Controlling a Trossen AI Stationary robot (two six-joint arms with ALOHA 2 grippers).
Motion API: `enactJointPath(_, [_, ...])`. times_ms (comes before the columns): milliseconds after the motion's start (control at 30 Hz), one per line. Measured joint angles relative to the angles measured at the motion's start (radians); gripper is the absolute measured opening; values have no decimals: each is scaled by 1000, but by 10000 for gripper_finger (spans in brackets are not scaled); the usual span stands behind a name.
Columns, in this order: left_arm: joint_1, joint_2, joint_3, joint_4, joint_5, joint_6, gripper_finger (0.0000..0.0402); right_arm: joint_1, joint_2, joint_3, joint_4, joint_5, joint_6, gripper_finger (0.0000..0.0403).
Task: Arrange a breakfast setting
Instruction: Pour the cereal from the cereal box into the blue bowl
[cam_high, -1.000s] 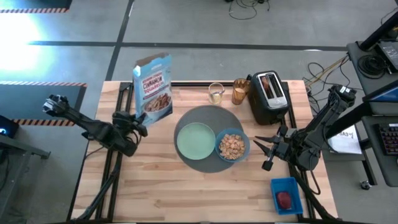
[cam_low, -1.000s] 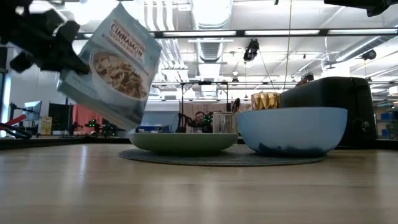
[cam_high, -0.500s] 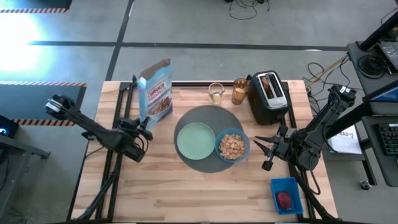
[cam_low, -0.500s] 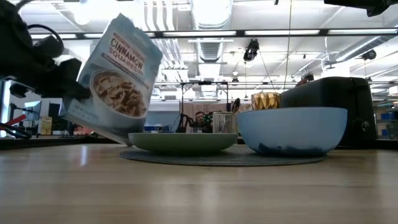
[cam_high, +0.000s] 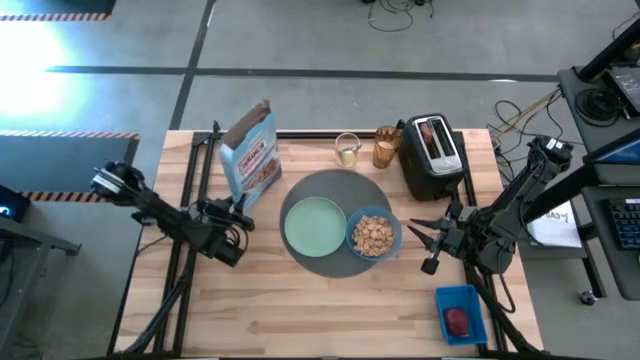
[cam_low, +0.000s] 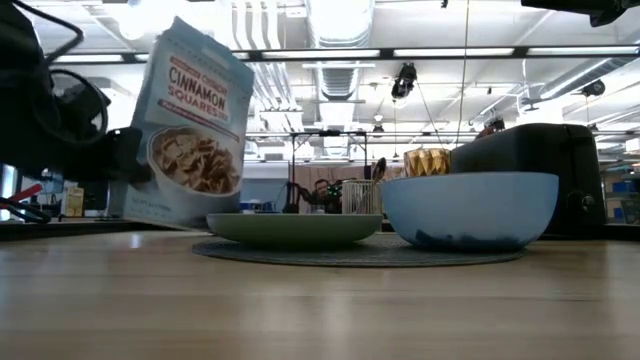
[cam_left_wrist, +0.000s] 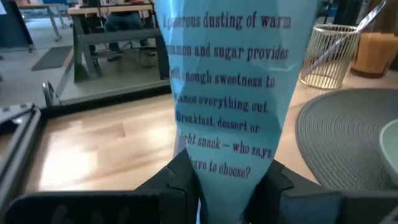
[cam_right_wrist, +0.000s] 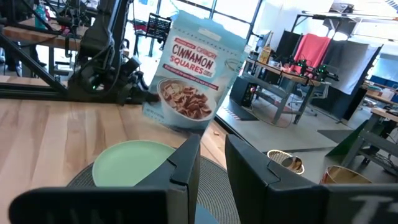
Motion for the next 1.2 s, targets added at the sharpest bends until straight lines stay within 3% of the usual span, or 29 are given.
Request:
enactJointPath(367, [0,260,1,302,3,-3,77,0,0,0,0,0,0,68])
enactJointPath(567, [0,317,43,303,-3,25,77,0,0,0,0,0,0,68])
enactJointPath(800, [0,303,50,304,10,21,80,0,0,0,0,0,0,68])
enactJointPath(1200, [-4,294,63,309,95,24,174,0,0,0,0,0,0,68])
